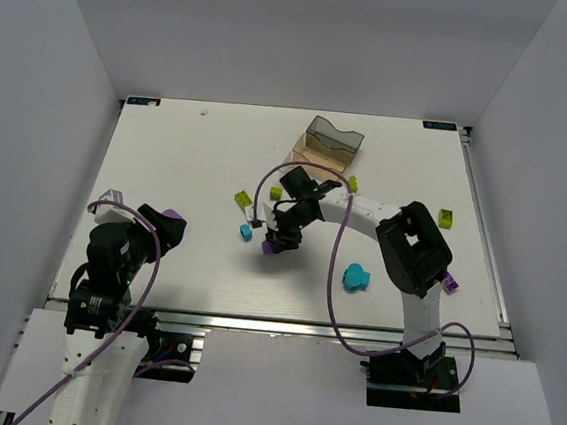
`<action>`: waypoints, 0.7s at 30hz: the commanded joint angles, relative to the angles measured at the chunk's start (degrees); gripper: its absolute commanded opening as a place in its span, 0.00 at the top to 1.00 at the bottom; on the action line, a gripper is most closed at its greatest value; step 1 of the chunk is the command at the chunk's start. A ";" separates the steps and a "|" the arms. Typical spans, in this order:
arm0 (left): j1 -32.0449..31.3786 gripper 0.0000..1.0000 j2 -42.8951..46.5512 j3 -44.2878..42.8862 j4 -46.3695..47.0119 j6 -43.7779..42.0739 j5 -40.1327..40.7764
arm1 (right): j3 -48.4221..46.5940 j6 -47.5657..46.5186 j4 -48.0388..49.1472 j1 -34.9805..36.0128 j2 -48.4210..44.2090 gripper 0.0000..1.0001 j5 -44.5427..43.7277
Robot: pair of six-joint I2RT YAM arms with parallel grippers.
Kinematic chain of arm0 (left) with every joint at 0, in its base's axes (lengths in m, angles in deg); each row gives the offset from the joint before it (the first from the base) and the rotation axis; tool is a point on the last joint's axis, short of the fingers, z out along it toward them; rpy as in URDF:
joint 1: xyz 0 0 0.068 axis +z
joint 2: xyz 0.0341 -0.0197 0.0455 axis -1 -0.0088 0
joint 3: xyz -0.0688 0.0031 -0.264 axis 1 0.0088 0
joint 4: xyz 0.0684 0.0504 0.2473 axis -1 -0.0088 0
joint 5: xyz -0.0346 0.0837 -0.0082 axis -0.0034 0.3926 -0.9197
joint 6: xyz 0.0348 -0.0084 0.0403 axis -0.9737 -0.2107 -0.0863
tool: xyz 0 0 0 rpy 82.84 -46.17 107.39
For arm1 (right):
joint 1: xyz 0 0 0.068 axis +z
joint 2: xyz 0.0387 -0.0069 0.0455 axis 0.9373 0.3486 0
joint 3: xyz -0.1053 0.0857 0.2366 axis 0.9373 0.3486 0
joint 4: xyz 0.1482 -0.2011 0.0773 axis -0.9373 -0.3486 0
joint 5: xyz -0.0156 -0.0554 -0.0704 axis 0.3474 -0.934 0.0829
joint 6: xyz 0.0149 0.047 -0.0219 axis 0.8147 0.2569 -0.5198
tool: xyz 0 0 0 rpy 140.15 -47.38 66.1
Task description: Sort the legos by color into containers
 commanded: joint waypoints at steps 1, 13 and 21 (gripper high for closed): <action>0.00 0.17 0.58 0.59 -0.55 0.16 0.99 | -0.42 3.16 1.63 -1.35 -7.43 0.97 2.18; -0.09 0.17 1.64 0.94 -0.73 0.60 1.51 | -5.78 30.24 16.56 -16.20 -10.16 1.00 -13.36; -0.09 0.17 1.46 0.94 -0.90 0.60 1.43 | -10.25 29.98 18.33 -19.90 -4.73 1.00 -19.00</action>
